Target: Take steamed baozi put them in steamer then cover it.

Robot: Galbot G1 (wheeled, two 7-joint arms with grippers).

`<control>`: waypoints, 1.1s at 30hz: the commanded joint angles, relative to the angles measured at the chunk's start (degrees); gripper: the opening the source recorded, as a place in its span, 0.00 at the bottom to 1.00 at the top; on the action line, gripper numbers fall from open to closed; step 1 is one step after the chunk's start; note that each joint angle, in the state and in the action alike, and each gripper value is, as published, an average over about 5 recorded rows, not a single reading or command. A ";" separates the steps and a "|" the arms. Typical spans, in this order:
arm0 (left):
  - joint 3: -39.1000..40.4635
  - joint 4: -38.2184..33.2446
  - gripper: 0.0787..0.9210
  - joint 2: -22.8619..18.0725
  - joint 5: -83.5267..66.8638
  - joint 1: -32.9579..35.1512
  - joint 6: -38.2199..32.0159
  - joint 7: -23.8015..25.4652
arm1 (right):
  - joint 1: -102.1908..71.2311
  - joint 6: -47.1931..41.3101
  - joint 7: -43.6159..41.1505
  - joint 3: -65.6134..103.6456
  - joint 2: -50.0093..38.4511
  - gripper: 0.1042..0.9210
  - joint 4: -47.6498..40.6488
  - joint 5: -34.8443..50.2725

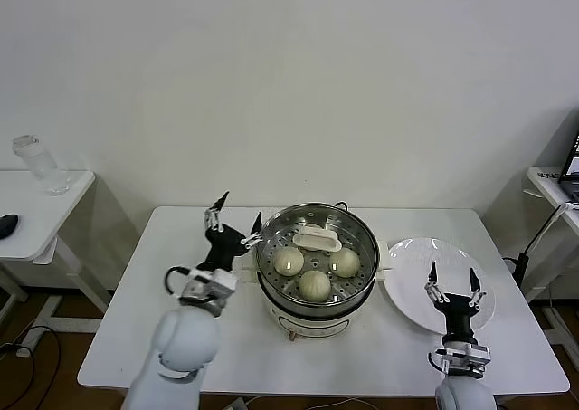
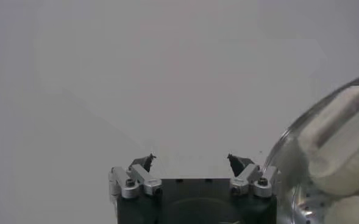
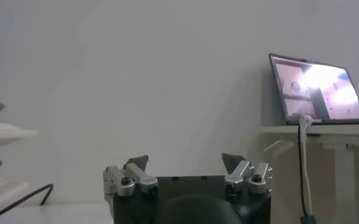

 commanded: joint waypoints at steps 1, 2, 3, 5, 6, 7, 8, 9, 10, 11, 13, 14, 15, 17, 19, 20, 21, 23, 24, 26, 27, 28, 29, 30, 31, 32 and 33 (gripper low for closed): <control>-15.08 10.17 0.88 0.37 -23.97 8.50 -25.81 -1.69 | 0.63 -7.48 -1.39 -1.97 -2.02 0.88 1.95 4.84; -15.36 10.55 0.88 0.19 -24.20 9.11 -27.04 -1.31 | 0.58 -7.75 -1.43 -2.15 -2.26 0.88 1.97 5.02; -15.65 10.91 0.88 0.00 -24.41 9.68 -28.04 -0.94 | 0.53 -7.89 -1.48 -2.32 -2.48 0.88 1.97 5.20; -16.04 11.76 0.88 -0.20 -24.86 10.66 -30.13 -0.27 | 0.52 -8.01 -1.56 -2.55 -2.86 0.88 1.96 5.53; -16.23 12.15 0.88 -0.25 -24.94 11.06 -30.93 -0.05 | 0.55 -8.02 -1.59 -2.57 -2.98 0.88 1.94 5.73; -16.40 12.47 0.88 -0.30 -25.01 11.49 -31.61 0.11 | 0.59 -8.02 -1.62 -2.57 -3.08 0.88 1.91 5.95; -16.55 12.74 0.88 -0.36 -25.11 11.91 -32.46 0.27 | 0.64 -7.99 -1.66 -2.55 -3.15 0.88 1.84 6.10; -16.68 13.00 0.88 -0.45 -25.19 12.30 -33.29 0.40 | 0.70 -7.94 -1.69 -2.53 -3.21 0.88 1.75 6.25; -16.78 13.24 0.88 -0.54 -25.25 12.64 -33.89 0.51 | 0.76 -7.89 -1.72 -2.51 -3.25 0.88 1.64 6.36; -16.88 13.51 0.88 -0.67 -25.26 13.00 -34.54 0.62 | 0.82 -7.85 -1.77 -2.49 -3.29 0.88 1.50 6.41; -17.25 14.01 0.88 -1.15 -25.09 13.57 -35.57 0.70 | 0.97 -7.76 -1.85 -2.46 -3.34 0.88 1.21 6.47; -17.46 14.14 0.88 -1.46 -25.04 13.95 -35.79 0.66 | 1.08 -7.69 -1.88 -2.45 -3.34 0.88 1.02 6.49; -17.63 14.20 0.88 -1.75 -24.97 14.38 -35.92 0.64 | 1.21 -7.61 -1.89 -2.46 -3.32 0.88 0.82 6.50; -17.79 14.20 0.88 -2.10 -24.94 15.27 -36.06 0.63 | 1.54 -7.48 -1.84 -2.48 -3.19 0.88 0.51 6.51; -17.79 14.17 0.88 -2.20 -24.96 16.07 -36.29 0.74 | 1.82 -7.51 -1.92 -2.45 -3.01 0.88 0.46 6.65; -17.84 14.11 0.88 -2.21 -24.95 16.37 -36.39 0.77 | 1.92 -7.58 -1.98 -2.42 -2.93 0.88 0.52 6.76; -17.88 14.02 0.88 -2.22 -24.96 16.64 -36.47 0.81 | 1.98 -7.65 -2.10 -2.39 -2.87 0.88 0.61 6.89; -18.02 13.80 0.88 -2.30 -24.96 17.01 -36.57 0.85 | 2.00 -7.78 -2.25 -2.41 -2.85 0.88 0.74 7.07; -18.08 13.70 0.88 -2.35 -24.95 17.15 -36.60 0.91 | 2.01 -7.77 -2.30 -2.43 -2.87 0.88 0.72 7.07; -18.18 13.54 0.88 -2.44 -24.94 17.34 -36.65 1.03 | 2.02 -7.68 -2.38 -2.45 -2.89 0.88 0.54 6.97; -18.24 13.47 0.88 -2.47 -24.93 17.41 -36.68 1.09 | 2.04 -7.62 -2.40 -2.48 -2.88 0.88 0.42 6.91; -18.28 13.41 0.88 -2.49 -24.94 17.47 -36.72 1.14 | 2.07 -7.56 -2.41 -2.51 -2.85 0.88 0.30 6.85; -18.32 13.35 0.88 -2.48 -24.94 17.54 -36.75 1.16 | 2.11 -7.50 -2.42 -2.58 -2.82 0.88 0.22 6.84; -18.36 13.30 0.88 -2.46 -24.94 17.59 -36.77 1.16 | 2.14 -7.46 -2.43 -2.67 -2.80 0.88 0.18 6.84; -18.39 13.26 0.88 -2.43 -24.93 17.64 -36.76 1.12 | 2.14 -7.44 -2.45 -2.83 -2.80 0.88 0.19 6.87; -18.41 13.19 0.88 -2.41 -24.93 17.69 -36.70 1.05 | 2.13 -7.42 -2.46 -2.99 -2.81 0.88 0.24 6.90; -18.43 13.08 0.88 -2.40 -24.94 17.74 -36.62 0.98 | 2.08 -7.42 -2.50 -3.17 -2.83 0.88 0.34 6.93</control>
